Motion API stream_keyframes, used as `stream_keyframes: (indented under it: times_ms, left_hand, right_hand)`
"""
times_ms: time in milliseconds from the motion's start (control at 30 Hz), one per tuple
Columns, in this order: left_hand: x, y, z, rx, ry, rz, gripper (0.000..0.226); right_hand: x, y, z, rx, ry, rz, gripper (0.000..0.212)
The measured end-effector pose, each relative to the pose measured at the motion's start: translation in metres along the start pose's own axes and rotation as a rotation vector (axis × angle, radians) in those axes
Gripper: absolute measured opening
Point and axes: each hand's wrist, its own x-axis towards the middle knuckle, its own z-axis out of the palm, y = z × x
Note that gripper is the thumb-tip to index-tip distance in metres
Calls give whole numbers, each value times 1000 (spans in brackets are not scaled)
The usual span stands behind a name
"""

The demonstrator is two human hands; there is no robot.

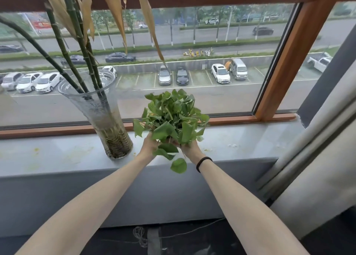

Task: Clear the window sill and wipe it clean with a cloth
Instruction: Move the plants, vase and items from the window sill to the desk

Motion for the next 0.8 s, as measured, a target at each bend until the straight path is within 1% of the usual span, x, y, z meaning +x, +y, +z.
stream_keyframes:
  times_ms: [133, 200, 300, 367, 433, 500, 533, 600, 667, 700, 767, 800]
  left_hand:
    - [-5, 14, 1, -10, -36, 23, 23]
    - [-14, 19, 4, -6, -29, 36, 34]
    - [-27, 21, 5, -11, 18, 32, 37]
    - [-42, 19, 6, 8, 10, 47, 40]
    - [-62, 15, 4, -35, 79, 0, 48]
    - [-78, 4, -2, -59, 169, -42, 40]
    - [-88, -2, -7, -52, 182, -70, 40]
    - [-110, -14, -20, -140, 248, -110, 40]
    - [-134, -23, -33, -221, 340, -121, 38]
    - [-147, -27, -40, -240, 380, -124, 38]
    - [-173, -29, -55, -286, 435, -113, 38]
    - [-185, -31, -64, -328, 461, -100, 38]
  right_hand:
    - [4, -17, -7, 50, -7, -14, 47]
    - [-4, -22, -10, 37, -9, -32, 45]
    - [-16, -22, -13, 31, -6, -66, 41]
    - [-29, -25, -14, 36, -44, -81, 41]
    - [-46, -22, -10, 29, -99, -89, 38]
    - [-61, -17, -4, 40, -144, -80, 35]
    - [-69, -16, 1, 26, -158, -49, 33]
    - [-83, -18, 14, 78, -233, -11, 24]
    - [-89, -14, 36, 96, -311, -45, 20]
    - [-92, -8, 50, 77, -357, -66, 26]
    - [-88, 20, 85, 67, -448, -71, 47]
    - [-94, 24, 102, 47, -489, -72, 48]
